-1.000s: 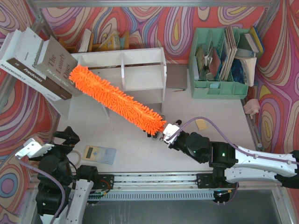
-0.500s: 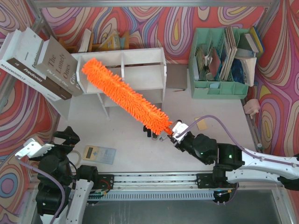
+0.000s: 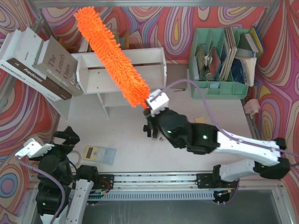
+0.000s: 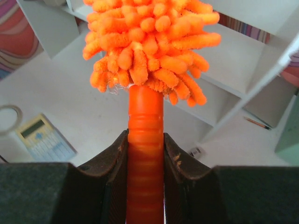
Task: Dust the bookshelf with a duster
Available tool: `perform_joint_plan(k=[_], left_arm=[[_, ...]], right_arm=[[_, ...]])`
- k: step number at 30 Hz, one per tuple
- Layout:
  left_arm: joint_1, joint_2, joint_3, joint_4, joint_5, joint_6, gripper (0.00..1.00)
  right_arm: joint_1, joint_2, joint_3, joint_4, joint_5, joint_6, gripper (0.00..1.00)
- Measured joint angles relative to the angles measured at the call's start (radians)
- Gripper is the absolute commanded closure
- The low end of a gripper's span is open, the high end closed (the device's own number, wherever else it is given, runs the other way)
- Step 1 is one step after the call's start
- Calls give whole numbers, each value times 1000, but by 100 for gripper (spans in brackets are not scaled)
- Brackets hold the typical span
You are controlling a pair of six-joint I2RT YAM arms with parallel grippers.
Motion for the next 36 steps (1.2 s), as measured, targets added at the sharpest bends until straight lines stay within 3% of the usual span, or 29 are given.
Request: perform_joint_plan(k=[6, 16, 24, 36], left_arm=[[0, 0, 0, 0, 0, -4, 1], [0, -10, -5, 0, 0, -7, 2], [0, -10, -11, 0, 0, -7, 1], [0, -10, -11, 0, 0, -7, 1]], right_arm=[[0, 294, 317, -156, 25, 119, 100], [-2, 513, 528, -339, 25, 164, 100], [-26, 474, 529, -472, 86, 237, 100], [-122, 174, 368, -578, 178, 363, 100]])
